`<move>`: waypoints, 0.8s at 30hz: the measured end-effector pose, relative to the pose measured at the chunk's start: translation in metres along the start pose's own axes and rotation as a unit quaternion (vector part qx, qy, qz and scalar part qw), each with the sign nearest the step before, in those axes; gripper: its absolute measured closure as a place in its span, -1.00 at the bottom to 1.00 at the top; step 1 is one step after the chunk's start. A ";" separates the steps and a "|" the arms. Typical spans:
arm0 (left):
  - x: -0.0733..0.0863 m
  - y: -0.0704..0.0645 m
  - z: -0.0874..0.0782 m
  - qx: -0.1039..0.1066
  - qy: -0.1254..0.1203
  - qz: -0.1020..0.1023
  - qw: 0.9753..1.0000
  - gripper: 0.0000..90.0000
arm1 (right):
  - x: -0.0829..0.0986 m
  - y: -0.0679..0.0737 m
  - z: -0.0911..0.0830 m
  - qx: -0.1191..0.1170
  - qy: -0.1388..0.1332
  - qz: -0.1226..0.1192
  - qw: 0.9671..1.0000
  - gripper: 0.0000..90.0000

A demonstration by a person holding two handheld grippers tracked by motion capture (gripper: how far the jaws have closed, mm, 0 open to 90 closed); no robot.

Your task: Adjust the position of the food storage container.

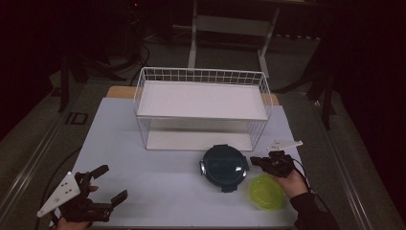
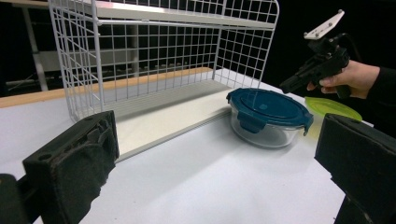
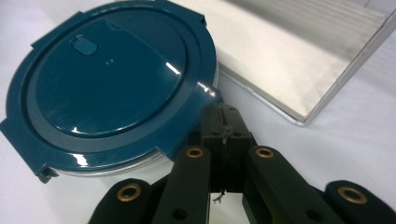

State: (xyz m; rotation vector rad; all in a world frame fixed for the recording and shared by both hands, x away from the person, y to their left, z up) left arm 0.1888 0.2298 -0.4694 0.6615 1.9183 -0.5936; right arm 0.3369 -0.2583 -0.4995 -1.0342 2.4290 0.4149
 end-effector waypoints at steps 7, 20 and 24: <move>-0.001 0.000 0.000 -0.001 -0.002 -0.001 1.000 -1.00 | 0.000 -0.003 0.004 -0.007 0.015 0.001 1.000 1.00; 0.000 0.000 0.000 -0.001 -0.002 -0.002 1.000 -1.00 | -0.001 -0.001 0.013 -0.025 0.051 -0.022 0.998 1.00; 0.000 0.000 0.001 -0.001 0.000 -0.001 1.000 -1.00 | -0.001 -0.001 0.013 -0.023 0.051 -0.019 0.998 1.00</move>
Point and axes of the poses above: each handheld gripper's, and its own axes: z roughly forward along the jaws, x roughly out of its underside, y roughly to its left, the point moved 4 cm from there along z, roughly forward along the jaws, and after that the axes turned 14 degrees about y, right-handed, at the moved point
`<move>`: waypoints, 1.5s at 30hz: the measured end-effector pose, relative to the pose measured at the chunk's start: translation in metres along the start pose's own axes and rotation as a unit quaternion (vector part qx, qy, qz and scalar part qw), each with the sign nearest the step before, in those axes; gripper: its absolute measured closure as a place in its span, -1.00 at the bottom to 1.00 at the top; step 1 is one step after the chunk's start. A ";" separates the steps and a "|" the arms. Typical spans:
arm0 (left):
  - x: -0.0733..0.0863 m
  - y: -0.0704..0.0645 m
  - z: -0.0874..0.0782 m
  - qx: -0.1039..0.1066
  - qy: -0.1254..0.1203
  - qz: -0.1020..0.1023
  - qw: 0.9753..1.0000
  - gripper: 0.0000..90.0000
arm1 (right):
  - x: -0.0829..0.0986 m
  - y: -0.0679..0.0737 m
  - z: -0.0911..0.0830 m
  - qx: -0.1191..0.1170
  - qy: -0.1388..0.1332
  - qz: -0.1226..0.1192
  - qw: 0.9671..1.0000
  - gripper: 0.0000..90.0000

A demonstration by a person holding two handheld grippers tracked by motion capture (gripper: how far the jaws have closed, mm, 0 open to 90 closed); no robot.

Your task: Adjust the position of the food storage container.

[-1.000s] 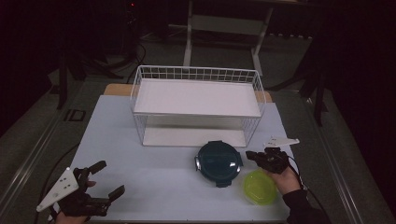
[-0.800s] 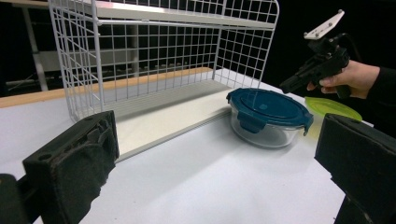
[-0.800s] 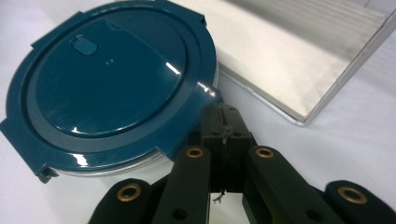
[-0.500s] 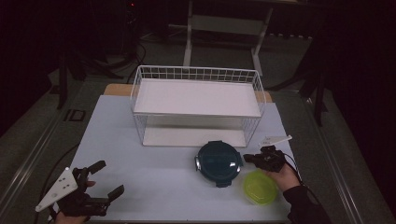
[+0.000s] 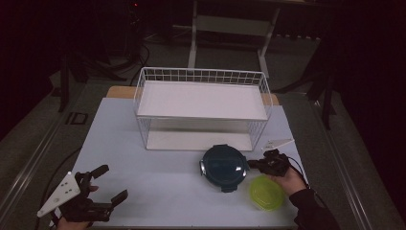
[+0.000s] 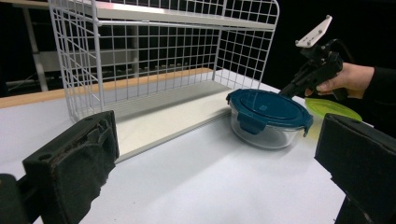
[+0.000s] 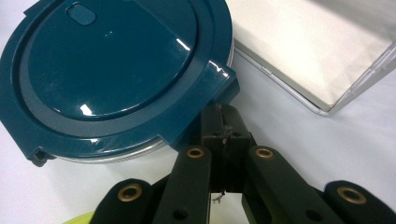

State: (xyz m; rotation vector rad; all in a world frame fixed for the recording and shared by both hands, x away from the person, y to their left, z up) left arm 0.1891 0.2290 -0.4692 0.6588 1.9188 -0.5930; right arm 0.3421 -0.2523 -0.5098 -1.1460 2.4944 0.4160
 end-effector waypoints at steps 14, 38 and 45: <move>0.000 -0.001 0.001 0.001 0.001 0.001 1.000 -1.00 | -0.011 0.012 0.004 0.003 0.019 -0.022 1.000 1.00; 0.000 -0.001 0.001 0.002 0.002 0.001 1.000 -1.00 | -0.058 0.055 0.011 -0.024 0.034 -0.078 0.996 1.00; 0.001 -0.002 -0.002 0.003 0.000 0.005 1.000 -1.00 | -0.071 0.061 0.017 -0.011 0.030 -0.098 0.995 1.00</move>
Point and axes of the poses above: each handheld gripper's, and its own axes: z roughly forward along the jaws, x roughly out of its underside, y roughly to its left, the point moved 4 cm from there along z, roughly forward along the jaws, and after that the axes turned 14 degrees about y, right-handed, at the moved point
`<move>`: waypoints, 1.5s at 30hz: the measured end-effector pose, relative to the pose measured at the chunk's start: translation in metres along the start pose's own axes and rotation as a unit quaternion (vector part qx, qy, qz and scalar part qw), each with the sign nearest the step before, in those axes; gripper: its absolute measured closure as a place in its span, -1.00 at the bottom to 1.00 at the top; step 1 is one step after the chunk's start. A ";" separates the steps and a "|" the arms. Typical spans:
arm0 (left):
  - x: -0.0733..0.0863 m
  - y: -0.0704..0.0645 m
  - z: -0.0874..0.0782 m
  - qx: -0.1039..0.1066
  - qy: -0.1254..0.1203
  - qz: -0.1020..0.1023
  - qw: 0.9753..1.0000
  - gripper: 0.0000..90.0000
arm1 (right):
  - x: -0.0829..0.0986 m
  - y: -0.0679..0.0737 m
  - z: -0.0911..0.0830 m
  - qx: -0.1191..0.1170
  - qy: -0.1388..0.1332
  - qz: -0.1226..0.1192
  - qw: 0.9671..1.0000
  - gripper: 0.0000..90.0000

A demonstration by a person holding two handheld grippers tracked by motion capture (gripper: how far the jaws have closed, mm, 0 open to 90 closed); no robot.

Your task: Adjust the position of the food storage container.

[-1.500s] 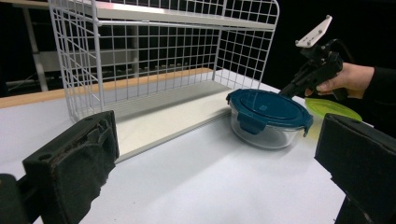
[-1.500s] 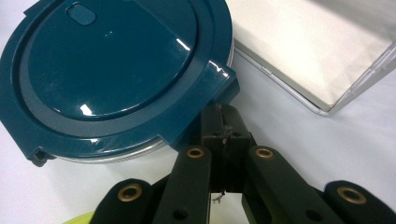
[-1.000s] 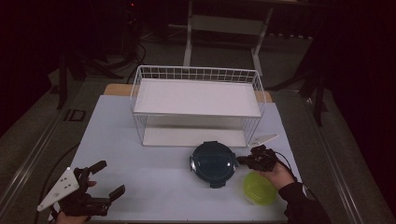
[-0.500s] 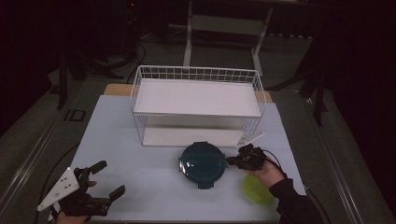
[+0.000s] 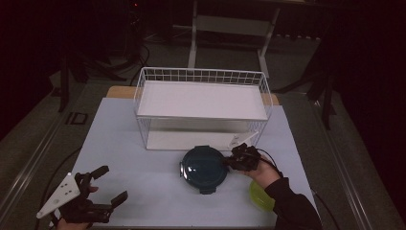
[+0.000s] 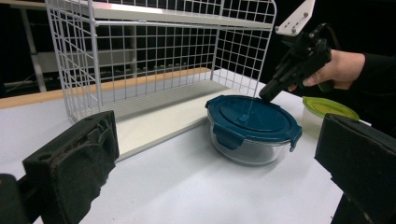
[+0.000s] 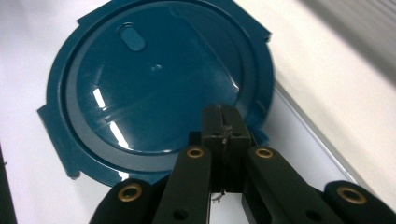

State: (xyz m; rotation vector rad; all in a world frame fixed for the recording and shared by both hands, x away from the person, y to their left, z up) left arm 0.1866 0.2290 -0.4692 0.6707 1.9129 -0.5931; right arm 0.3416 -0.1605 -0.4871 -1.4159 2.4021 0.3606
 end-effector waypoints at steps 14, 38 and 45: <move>0.000 0.000 0.002 0.000 0.003 -0.001 1.000 -1.00 | 0.023 -0.015 0.003 0.004 0.028 0.018 0.999 1.00; 0.002 0.000 0.005 0.003 0.009 0.001 1.000 -1.00 | -0.008 0.017 0.020 -0.012 0.041 -0.017 0.999 1.00; 0.002 -0.001 0.005 0.002 0.010 0.002 1.000 -1.00 | -0.020 0.026 0.027 -0.019 0.039 -0.020 0.999 1.00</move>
Point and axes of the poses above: each handheld gripper's, and its own axes: z roughly forward along the jaws, x roughly out of its underside, y roughly to its left, the point moved 4 cm from there along z, roughly forward along the jaws, and after that the axes turned 14 degrees about y, right-handed, at the moved point
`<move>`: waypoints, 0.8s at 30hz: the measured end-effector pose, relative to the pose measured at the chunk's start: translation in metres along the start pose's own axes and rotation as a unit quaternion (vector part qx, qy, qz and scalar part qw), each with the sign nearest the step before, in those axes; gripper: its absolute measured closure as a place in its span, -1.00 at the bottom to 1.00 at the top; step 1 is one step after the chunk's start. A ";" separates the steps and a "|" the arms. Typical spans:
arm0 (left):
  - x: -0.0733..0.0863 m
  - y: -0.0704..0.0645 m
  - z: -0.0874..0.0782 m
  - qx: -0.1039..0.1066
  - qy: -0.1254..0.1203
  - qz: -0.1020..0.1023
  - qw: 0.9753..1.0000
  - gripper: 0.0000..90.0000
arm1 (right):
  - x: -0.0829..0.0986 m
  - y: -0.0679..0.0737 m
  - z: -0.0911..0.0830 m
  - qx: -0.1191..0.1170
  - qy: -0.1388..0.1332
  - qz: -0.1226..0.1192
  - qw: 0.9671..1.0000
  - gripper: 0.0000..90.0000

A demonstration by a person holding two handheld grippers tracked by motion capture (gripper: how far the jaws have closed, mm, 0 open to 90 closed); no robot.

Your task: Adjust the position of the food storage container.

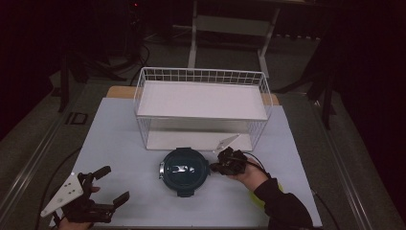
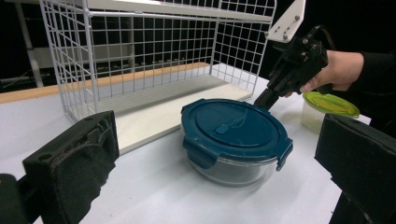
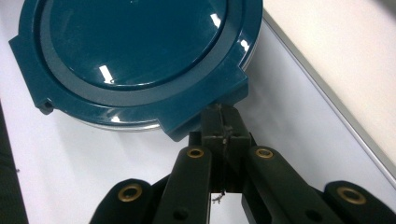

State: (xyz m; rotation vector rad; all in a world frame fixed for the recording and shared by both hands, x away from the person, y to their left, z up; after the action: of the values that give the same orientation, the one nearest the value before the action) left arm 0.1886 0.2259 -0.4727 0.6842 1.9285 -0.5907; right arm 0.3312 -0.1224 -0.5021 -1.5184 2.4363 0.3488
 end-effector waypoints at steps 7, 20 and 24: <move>0.000 0.001 -0.001 -0.001 0.000 -0.001 1.000 -1.00 | -0.009 0.007 0.004 -0.003 0.000 -0.006 1.000 1.00; 0.001 0.000 0.001 0.000 0.003 0.001 1.000 -1.00 | -0.031 0.021 0.014 -0.018 -0.004 -0.013 1.000 1.00; 0.001 0.000 0.001 0.001 0.005 0.003 1.000 -1.00 | -0.034 0.026 0.015 -0.035 -0.002 0.001 0.999 1.00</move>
State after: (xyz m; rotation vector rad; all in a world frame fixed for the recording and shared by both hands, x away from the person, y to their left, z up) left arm 0.1889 0.2259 -0.4742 0.6948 1.9349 -0.5870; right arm 0.3231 -0.0778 -0.5035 -1.5408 2.4473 0.4415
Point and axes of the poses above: each handheld gripper's, and its own axes: z roughly forward along the jaws, x roughly out of its underside, y roughly to its left, the point moved 4 cm from there along z, roughly forward along the jaws, and after that the axes turned 14 degrees about y, right-handed, at the moved point
